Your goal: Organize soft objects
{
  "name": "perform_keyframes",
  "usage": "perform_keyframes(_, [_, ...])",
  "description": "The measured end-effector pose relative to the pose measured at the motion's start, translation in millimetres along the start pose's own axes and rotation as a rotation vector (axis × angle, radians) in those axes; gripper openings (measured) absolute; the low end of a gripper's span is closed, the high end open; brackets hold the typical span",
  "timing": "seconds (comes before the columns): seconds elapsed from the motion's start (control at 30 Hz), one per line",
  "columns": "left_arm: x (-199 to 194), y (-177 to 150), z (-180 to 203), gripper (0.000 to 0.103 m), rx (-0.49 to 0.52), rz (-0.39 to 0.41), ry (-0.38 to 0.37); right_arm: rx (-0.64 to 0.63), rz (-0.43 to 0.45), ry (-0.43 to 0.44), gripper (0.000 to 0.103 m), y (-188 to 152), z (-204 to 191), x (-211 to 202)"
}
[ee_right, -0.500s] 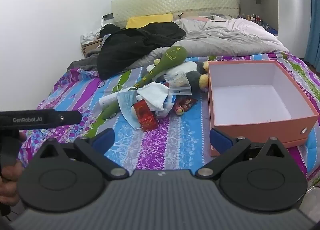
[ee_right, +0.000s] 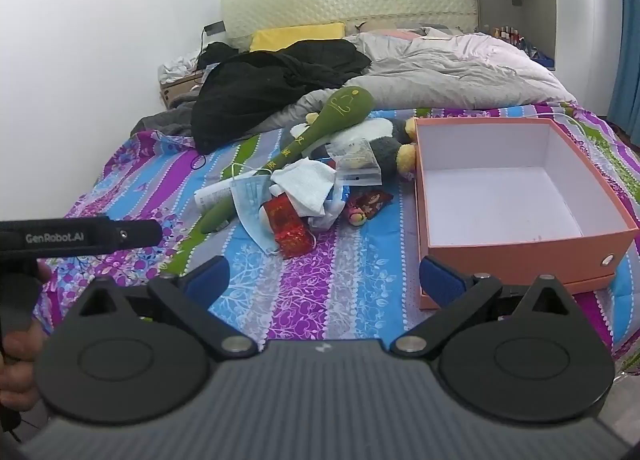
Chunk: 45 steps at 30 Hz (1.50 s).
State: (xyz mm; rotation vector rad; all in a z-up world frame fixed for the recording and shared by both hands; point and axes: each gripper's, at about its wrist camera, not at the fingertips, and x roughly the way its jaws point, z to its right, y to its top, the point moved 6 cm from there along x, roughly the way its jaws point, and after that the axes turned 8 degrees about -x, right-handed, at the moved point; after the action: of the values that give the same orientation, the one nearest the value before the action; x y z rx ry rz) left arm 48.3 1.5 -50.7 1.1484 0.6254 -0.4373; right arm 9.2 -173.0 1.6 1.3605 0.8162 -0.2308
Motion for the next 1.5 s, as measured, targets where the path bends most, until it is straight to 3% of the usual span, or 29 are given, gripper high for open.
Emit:
perform_keyframes(0.77, [23.6, 8.5, -6.0, 0.103, -0.021, -0.039, -0.022, -0.003, -0.008, -0.022, 0.103, 17.8, 1.9, 9.4])
perform_keyframes(1.07, [38.2, 11.0, -10.3, 0.103, -0.041, -0.047, 0.015, 0.023, -0.021, 0.008, 0.103, 14.4, 12.4, 28.8])
perform_keyframes(1.5, [58.2, 7.8, -14.0, 0.103, -0.008, -0.086, -0.019, 0.052, -0.031, -0.029, 0.103, 8.2, 13.3, 41.0])
